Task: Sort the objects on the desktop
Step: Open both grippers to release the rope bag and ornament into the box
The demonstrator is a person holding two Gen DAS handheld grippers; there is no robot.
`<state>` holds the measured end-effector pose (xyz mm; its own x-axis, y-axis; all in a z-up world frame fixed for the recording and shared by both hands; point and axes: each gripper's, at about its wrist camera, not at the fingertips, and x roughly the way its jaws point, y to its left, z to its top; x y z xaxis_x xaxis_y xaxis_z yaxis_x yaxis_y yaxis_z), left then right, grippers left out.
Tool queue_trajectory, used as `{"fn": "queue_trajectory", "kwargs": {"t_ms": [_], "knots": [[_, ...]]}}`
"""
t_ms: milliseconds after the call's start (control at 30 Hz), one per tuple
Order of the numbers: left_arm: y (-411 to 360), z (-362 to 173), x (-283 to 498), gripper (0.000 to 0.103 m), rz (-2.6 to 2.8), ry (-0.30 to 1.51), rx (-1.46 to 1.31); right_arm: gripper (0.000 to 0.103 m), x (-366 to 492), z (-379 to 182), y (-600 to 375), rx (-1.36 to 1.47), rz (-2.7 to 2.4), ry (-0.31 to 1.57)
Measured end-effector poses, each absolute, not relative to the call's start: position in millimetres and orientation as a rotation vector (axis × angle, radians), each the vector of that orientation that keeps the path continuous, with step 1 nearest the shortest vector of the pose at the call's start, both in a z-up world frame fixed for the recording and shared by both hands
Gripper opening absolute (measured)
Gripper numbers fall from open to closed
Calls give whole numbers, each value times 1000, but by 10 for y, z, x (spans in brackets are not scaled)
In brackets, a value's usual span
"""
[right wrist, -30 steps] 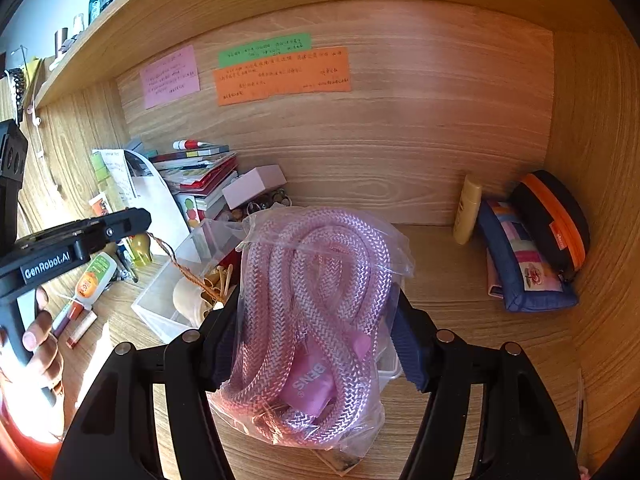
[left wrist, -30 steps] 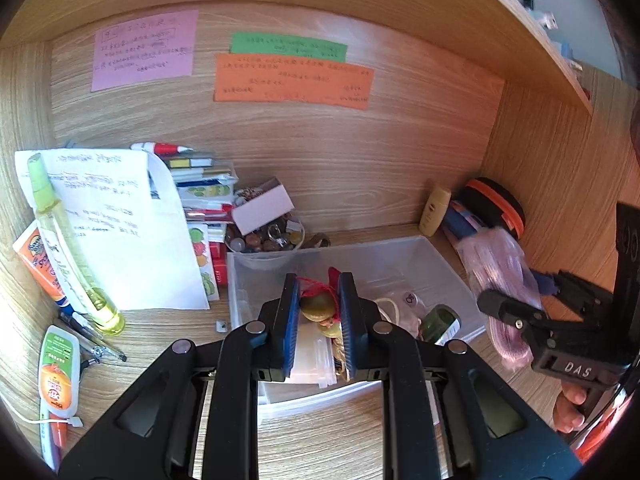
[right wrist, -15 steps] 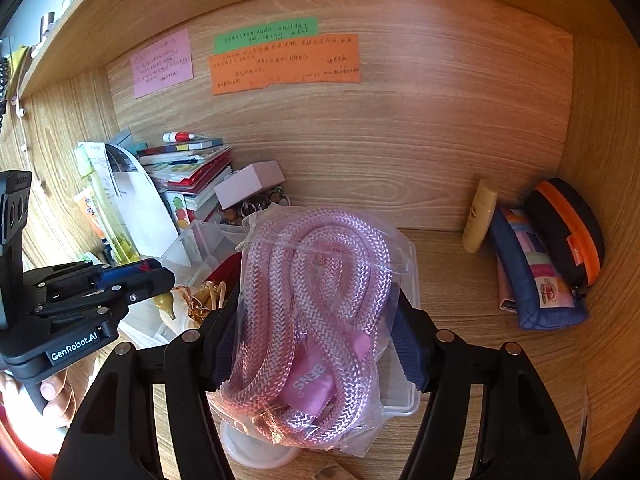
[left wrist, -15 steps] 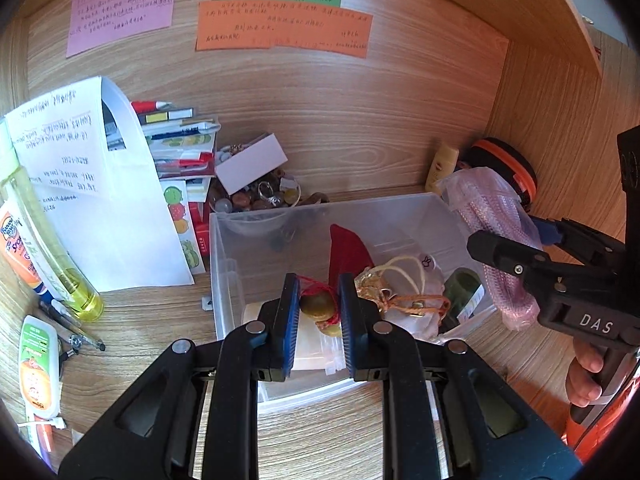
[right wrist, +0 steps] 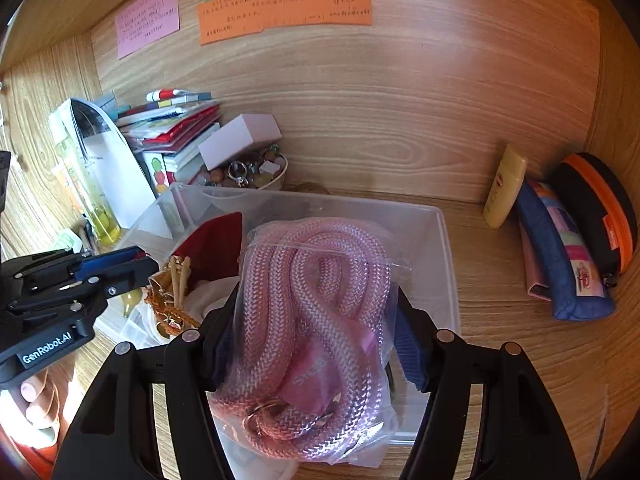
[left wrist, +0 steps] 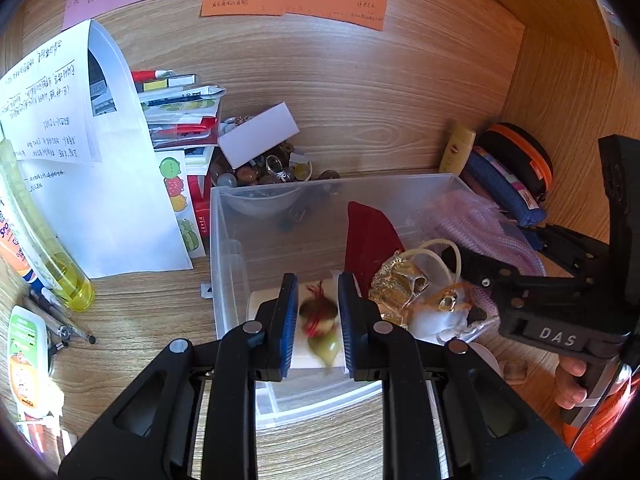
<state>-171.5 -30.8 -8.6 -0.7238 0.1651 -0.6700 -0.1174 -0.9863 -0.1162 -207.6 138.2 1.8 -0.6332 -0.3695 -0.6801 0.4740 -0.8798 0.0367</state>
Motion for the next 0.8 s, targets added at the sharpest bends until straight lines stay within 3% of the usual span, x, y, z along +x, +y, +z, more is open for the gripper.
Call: {"fn": "queue_trajectory", "kwargs": {"t_ms": [100,267,500,633,800], "knots": [[-288,-79,-1707,19,2792,-77,-1086,62,-2076,-32,1343,991,-2468,225],[-295,-91,-1716,36,2793,-76,-1099,63,-2043,-61,1291,982,-2480,282],[-289,-65,-1674,38,2799,-63,-1070,65,-2021,-23,1285,988,-2497,328],[-270,-20,-1642,44,2797,-60,-1051,72,-1967,46,1284,966,-2517,364],[-201,73,-1573,45,2811,-28,-1024,80,-1861,171,1332,919,-2523,354]]}}
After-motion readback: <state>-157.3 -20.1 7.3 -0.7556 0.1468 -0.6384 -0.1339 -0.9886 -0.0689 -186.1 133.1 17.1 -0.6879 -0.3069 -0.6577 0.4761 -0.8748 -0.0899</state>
